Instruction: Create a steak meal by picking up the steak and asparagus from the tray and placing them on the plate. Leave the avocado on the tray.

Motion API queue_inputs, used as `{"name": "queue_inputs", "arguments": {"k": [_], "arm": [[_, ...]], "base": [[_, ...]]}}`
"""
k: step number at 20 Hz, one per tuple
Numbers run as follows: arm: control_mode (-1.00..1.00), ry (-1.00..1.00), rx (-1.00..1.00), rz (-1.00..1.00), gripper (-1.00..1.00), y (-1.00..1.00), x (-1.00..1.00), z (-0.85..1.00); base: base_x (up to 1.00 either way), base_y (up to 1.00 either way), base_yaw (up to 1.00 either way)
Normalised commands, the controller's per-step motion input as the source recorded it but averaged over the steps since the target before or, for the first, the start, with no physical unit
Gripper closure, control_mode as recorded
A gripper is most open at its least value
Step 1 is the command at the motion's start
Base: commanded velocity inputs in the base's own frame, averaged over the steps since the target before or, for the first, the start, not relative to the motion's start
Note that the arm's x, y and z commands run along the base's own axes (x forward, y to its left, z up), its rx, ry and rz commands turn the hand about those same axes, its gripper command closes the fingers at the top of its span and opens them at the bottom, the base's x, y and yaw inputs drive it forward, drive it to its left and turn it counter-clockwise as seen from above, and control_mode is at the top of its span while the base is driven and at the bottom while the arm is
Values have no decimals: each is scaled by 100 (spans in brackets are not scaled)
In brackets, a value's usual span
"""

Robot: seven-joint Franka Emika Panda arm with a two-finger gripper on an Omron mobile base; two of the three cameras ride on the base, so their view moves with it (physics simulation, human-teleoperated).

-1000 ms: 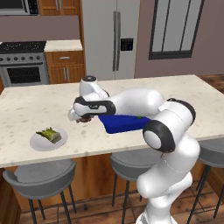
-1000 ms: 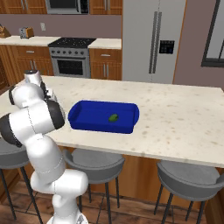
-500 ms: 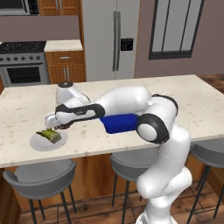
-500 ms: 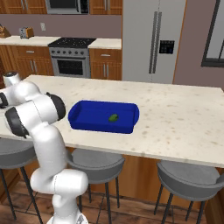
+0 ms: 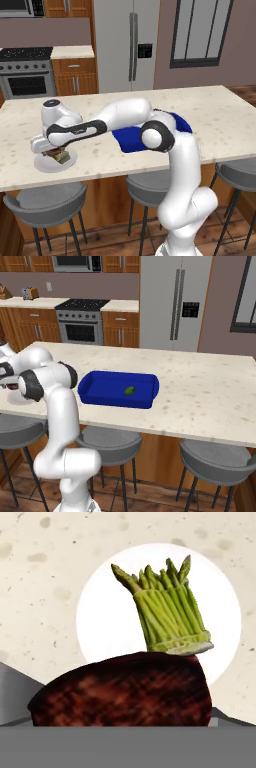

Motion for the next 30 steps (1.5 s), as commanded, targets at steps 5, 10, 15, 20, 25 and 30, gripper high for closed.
{"name": "queue_inputs", "arguments": {"k": [5,10,15,20,25,30], "arm": [[-100,1,-6,0,100,50,21,-41],[-100,0,-7,0,100,35,23,-46],[-100,2,-5,0,100,6,27,-47],[-100,6,-5,0,100,-5,30,-41],[-100,8,-3,0,100,-4,33,-35],[-100,5,0,0,100,-11,33,-12]], "base": [[0,0,0],[0,0,0],[0,0,0],[0,0,0],[0,0,0],[0,0,0]]}}
